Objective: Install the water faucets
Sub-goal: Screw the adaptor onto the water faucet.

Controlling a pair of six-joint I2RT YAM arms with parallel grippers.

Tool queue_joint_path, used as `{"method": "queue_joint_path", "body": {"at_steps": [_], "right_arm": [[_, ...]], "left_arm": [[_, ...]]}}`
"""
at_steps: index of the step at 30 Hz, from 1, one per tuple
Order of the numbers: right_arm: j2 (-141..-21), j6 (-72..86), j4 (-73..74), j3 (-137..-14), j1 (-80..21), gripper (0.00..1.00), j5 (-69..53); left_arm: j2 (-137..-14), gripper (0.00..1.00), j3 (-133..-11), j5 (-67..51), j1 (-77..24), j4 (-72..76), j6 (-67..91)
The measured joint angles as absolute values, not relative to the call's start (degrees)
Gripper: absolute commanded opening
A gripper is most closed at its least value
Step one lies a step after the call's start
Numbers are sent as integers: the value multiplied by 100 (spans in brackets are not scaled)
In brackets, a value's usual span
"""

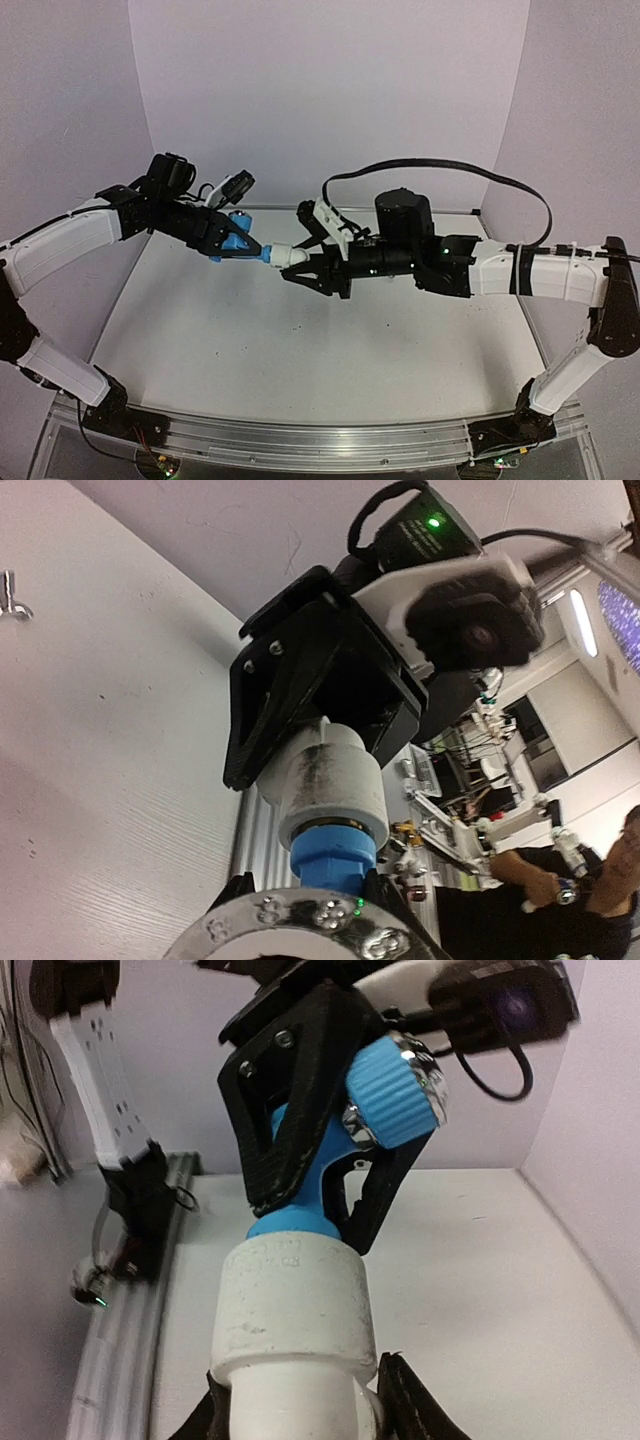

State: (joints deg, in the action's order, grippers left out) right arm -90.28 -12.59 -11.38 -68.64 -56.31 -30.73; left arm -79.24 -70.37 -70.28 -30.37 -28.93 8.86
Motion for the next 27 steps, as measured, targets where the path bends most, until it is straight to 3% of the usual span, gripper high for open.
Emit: {"method": "queue_joint_path", "body": {"at_steps": [4, 8, 14, 19, 27], "right_arm": [[-9516, 1010, -2121, -6909, -5229, 2, -4419], [-10477, 4371, -4418, -6946, -4812, 20, -5558], [-11137, 8032, -6205, -6923, -4524, 45, -5521], [-11076, 8453, -6709, -6781, -4372, 58, -5430], [-10438, 7743, -6579, -6419, -4331, 68, -5514]], "left_arm": [[-7327, 0, -6933, -5828, -3149, -2873, 134], [-6824, 0, -6593, -4236, -3370, -2433, -737], [-6672, 0, -6100, -2656, -3610, -1836, -1925], [-6673, 0, -6038, -2397, -3598, -1745, -1886], [-6688, 0, -6185, -2960, -3483, -1826, -1158]]}}
